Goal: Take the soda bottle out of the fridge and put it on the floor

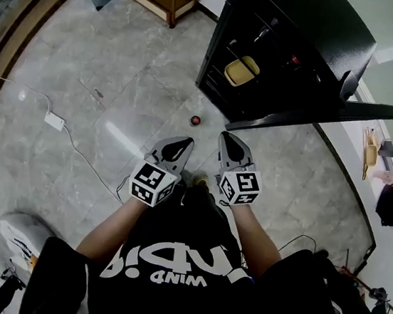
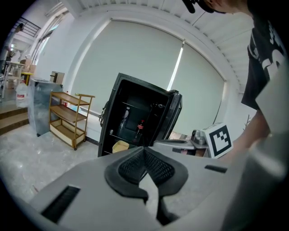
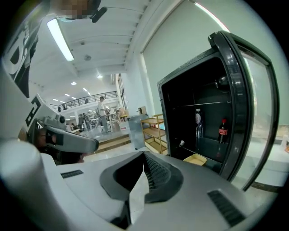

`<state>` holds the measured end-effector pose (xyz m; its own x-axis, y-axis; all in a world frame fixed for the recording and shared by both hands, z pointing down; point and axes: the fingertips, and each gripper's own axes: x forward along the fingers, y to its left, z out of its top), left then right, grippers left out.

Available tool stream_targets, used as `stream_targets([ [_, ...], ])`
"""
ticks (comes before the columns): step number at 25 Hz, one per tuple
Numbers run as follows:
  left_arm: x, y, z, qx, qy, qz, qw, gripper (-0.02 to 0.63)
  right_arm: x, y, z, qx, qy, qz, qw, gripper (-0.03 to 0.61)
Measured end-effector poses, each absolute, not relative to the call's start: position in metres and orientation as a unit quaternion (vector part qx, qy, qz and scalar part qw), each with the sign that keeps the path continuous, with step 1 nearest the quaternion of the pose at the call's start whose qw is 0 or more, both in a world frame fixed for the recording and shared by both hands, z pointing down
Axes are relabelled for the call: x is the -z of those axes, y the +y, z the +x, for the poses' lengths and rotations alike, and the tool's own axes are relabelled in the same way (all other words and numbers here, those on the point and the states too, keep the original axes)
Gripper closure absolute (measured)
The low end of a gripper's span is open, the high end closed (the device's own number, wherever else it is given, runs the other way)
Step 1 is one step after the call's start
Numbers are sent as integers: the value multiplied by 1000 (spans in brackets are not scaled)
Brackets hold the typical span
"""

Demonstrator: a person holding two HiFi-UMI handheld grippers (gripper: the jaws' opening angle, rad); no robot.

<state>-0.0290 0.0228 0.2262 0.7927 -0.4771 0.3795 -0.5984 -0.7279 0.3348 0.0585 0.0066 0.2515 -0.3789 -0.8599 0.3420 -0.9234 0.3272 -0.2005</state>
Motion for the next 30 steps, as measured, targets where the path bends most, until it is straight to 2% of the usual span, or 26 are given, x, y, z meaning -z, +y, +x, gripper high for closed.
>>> stream_targets([
  [11, -169, 16, -12, -113, -334, 914, 203, 606, -179, 26, 80, -156, -848, 497, 97, 554],
  [23, -111, 24, -50, -68, -382, 903, 185, 606, -110, 45, 111, -126, -841, 522, 59, 554],
  [30, -106, 24, -61, -72, -406, 901, 133, 606, -104, 44, 101, -108, -845, 523, 38, 554],
])
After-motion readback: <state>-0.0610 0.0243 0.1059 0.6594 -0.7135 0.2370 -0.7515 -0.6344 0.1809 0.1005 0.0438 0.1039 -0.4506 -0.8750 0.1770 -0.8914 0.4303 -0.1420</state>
